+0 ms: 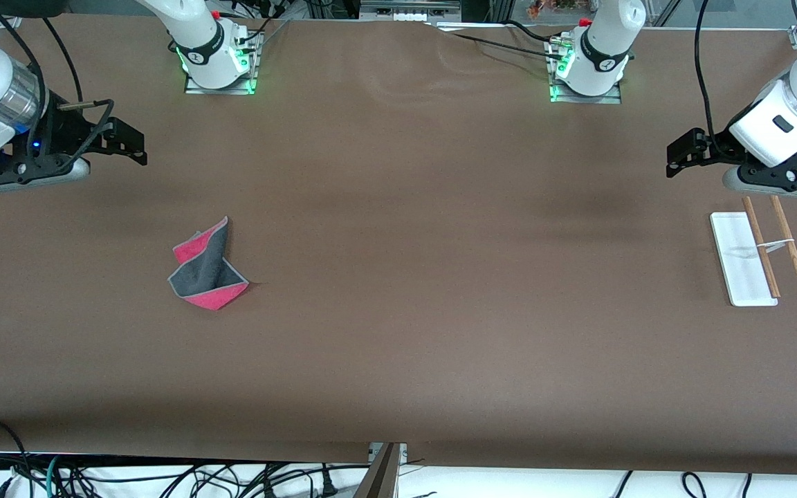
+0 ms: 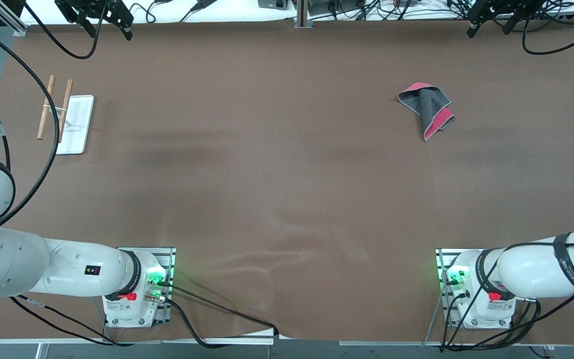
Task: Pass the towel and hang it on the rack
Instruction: 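Move the right gripper over the pink towel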
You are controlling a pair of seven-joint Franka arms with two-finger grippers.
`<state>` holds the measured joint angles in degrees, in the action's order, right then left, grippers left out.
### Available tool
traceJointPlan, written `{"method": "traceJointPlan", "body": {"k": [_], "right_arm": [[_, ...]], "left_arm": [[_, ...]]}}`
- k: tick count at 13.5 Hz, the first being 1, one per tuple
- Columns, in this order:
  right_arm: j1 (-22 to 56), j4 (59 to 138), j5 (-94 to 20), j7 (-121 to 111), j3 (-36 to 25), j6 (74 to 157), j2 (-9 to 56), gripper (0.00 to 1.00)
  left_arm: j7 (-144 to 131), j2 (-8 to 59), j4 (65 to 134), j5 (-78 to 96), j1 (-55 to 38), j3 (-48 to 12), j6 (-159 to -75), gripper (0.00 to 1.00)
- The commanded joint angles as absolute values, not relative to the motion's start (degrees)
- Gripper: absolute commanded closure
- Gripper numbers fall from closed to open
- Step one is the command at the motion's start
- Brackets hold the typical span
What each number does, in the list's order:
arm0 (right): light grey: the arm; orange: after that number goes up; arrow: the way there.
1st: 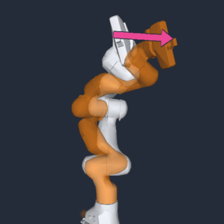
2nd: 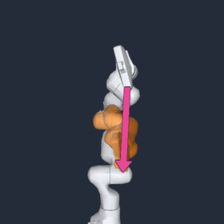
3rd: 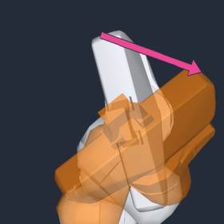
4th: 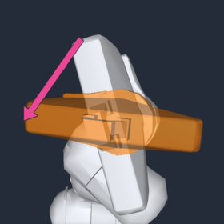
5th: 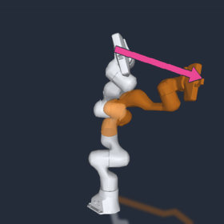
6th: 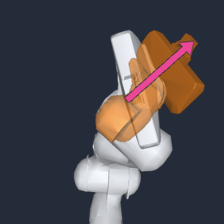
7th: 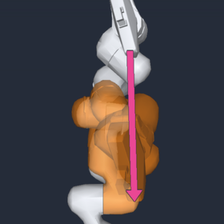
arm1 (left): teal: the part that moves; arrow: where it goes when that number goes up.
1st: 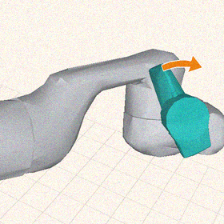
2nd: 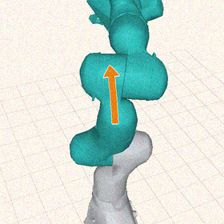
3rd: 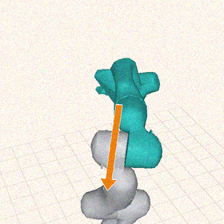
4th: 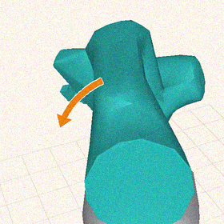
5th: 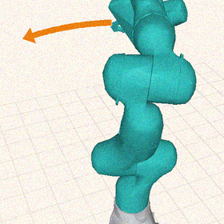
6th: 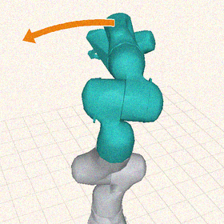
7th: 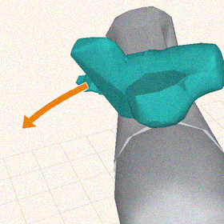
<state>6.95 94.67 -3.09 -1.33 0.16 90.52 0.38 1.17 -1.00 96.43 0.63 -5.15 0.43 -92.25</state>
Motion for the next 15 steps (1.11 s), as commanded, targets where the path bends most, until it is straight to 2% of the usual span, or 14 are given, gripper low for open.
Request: {"method": "traceJointPlan", "body": {"k": [1,4,8,10,12,15], "right_arm": [[-3.9,93.0,-2.5,-1.5,12.3,88.2,0.4,0.0],[-3.8,92.9,-2.2,-2.2,12.5,88.4,1.4,0.0],[-3.7,92.9,-3.2,-9.0,12.7,91.6,8.1,0.0],[-3.5,94.6,-6.8,-16.4,12.7,96.7,11.5,0.0],[-3.0,96.0,-6.6,-22.5,12.9,99.5,13.8,0.0],[-2.2,98.1,-6.2,-33.4,12.9,108.2,19.1,0.0]], "left_arm": [[0.8,-1.2,96.4,1.2,-5.0,0.3,-91.8,0.0],[0.8,-1.2,96.4,1.2,-5.0,0.3,-91.8,0.0],[0.8,-1.2,96.4,1.2,-5.0,0.3,-91.8,0.0],[0.8,-1.3,96.4,1.2,-5.0,0.3,-91.8,0.0],[0.8,-1.2,96.4,1.2,-5.0,0.3,-91.8,0.0],[0.8,-1.2,96.4,1.2,-5.0,0.3,-91.8,0.0]]}}
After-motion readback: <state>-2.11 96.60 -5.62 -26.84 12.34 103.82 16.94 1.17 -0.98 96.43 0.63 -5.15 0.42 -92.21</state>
